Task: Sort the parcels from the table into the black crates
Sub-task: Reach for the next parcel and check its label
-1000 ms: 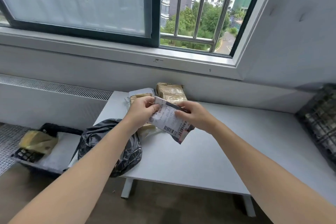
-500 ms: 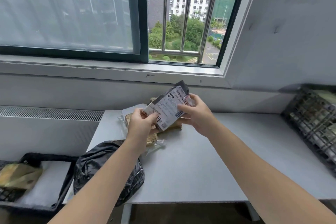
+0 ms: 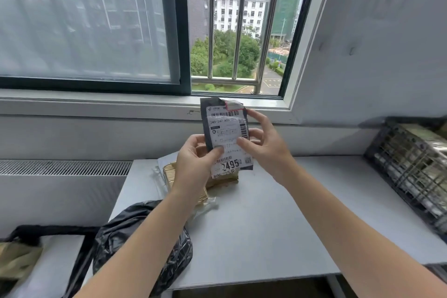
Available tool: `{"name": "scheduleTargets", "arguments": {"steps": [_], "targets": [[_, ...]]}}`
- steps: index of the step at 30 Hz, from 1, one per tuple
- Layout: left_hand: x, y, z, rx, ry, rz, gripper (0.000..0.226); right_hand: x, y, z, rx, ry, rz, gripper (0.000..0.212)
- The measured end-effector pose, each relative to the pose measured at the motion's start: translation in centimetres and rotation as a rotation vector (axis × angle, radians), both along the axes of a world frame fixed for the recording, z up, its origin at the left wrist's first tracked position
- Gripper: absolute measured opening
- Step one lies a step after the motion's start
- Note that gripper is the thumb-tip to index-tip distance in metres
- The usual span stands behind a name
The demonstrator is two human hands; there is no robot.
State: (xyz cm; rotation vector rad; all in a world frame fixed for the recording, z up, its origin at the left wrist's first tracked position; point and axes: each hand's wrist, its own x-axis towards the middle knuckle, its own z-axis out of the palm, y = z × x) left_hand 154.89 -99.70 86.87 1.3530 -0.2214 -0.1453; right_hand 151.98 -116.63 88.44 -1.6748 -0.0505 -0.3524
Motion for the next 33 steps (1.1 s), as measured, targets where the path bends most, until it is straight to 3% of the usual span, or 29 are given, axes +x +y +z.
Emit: {"name": "scheduleTargets", "arguments": {"steps": [6, 10, 17, 27, 33], "targets": [[0.2, 0.3, 1.8, 0.079, -0.232, -0.031, 0.030, -0.8, -0.4, 1.4, 0.010, -0.122, -0.046, 0.060], [1.5, 0.7, 2.7, 0.427, -0.497, 0.009, 0.051, -0.7, -0.8, 1.7, -0.049, -0.136, -0.067, 0.061], [3.4, 0.9, 2.6, 0.868, -0.694, 0.045, 0.072, -1.1, -2.3, 1.4, -0.101, -0.152, -0.166, 0.066], [2.9, -7.6, 1.1, 1.108, -0.961, -0.084, 0.077, -6.8, -9.6, 0.3, -0.217, -0.068, -0.451, 0.063], [-0.8, -16.4, 1.6, 1.153, -1.056, -0.145, 0.076, -12.2, -17.8, 0.1, -0.240, -0.058, -0.594, 0.062]]}}
